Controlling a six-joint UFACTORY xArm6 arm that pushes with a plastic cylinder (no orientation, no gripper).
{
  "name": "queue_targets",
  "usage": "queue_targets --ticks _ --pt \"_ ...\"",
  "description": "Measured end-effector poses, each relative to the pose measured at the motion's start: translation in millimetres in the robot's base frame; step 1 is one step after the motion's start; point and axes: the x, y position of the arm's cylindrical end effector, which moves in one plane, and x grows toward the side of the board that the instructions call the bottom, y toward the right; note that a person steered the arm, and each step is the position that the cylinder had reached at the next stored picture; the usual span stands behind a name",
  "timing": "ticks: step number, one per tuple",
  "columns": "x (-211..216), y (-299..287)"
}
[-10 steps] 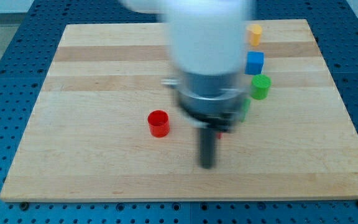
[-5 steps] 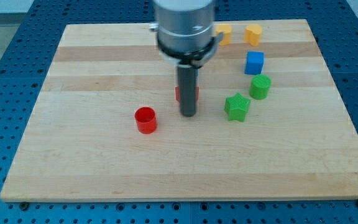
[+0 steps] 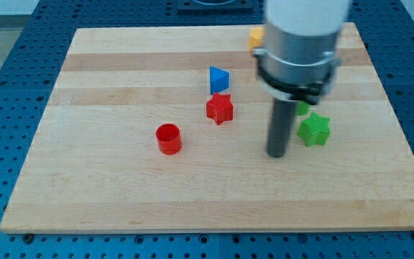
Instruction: Move the red star and the green star away from each other
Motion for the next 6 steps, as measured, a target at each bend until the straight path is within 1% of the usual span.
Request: queue_targets --ticks 1,2,3,4,5,6 --pt "-5.8 116.8" --pt "-28.4 164.6" --pt "-72.9 140.5" --pt "-59.3 96.4" --pt "-40.9 80.0" --pt "-31.6 60.4"
